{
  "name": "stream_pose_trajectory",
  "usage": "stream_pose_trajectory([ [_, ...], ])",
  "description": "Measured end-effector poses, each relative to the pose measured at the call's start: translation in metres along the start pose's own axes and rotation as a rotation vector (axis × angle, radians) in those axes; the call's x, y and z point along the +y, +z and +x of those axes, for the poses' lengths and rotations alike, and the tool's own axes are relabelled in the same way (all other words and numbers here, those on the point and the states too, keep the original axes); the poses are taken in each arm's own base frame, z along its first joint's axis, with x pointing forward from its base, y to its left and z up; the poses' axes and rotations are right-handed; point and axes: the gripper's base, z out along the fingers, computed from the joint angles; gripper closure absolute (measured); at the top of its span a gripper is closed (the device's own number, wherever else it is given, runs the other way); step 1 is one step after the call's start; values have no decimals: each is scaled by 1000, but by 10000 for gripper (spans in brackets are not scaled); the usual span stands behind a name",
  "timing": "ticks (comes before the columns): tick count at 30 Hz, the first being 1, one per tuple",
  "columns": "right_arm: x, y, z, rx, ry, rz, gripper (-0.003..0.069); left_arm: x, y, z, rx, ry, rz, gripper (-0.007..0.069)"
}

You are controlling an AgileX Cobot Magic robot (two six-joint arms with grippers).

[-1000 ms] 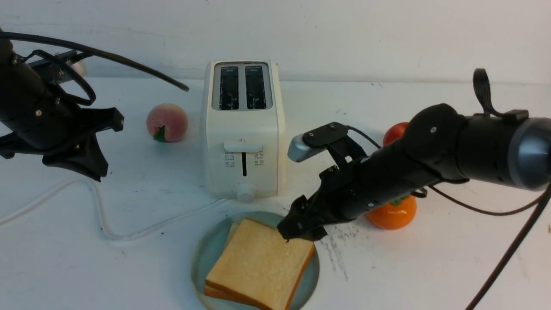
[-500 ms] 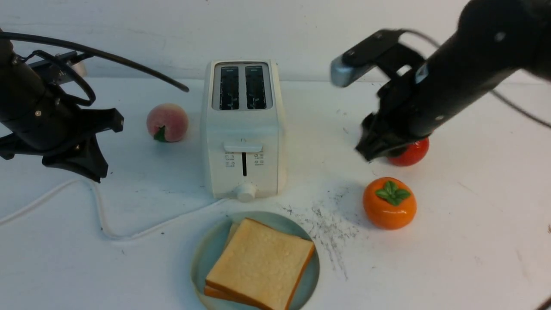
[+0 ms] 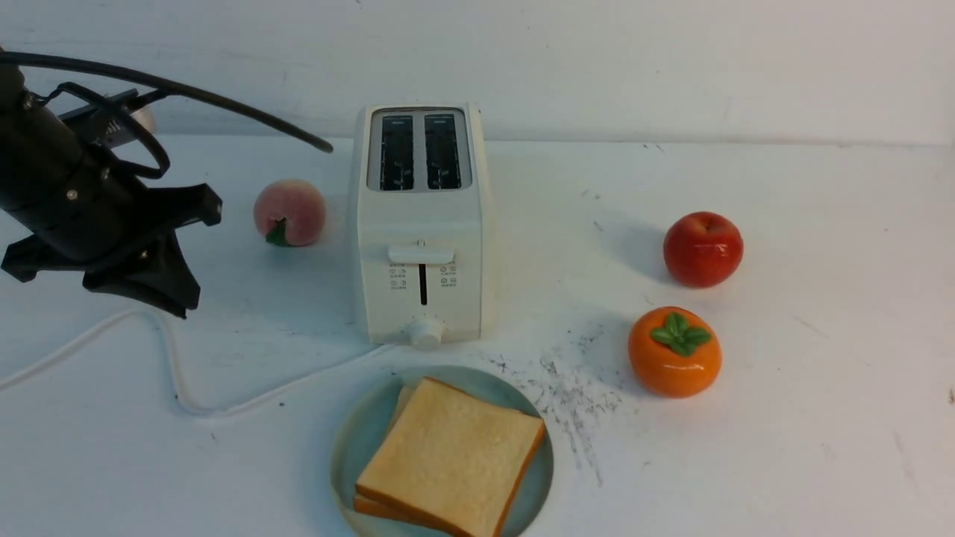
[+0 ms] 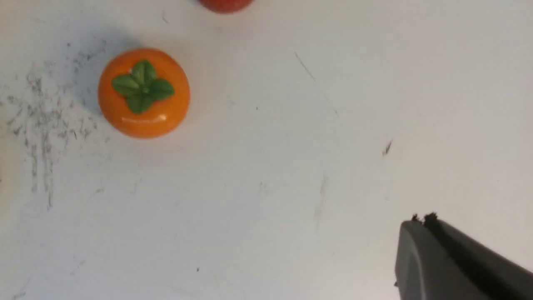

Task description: Take toasted bread from bread machine on white table place on plate.

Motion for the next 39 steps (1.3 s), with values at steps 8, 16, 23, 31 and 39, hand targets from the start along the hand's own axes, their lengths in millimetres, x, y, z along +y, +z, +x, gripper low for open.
stream_pose_trajectory([
  [8, 12, -6, 100, -185, 82, -128, 678, -1, 0, 1, 11, -4, 7, 568],
  [16, 33, 52, 164, -449, 290, -277, 674, -1, 0, 1, 15, -6, 11, 568],
  [23, 31, 75, 174, -570, 360, -252, 670, -1, 0, 3, 31, -5, 10, 568],
  [31, 30, 73, 173, -589, 367, -253, 666, 1, 0, 3, 33, 6, -12, 558],
  [39, 30, 73, 173, -589, 367, -253, 659, 1, 0, 3, 33, 6, -12, 551],
])
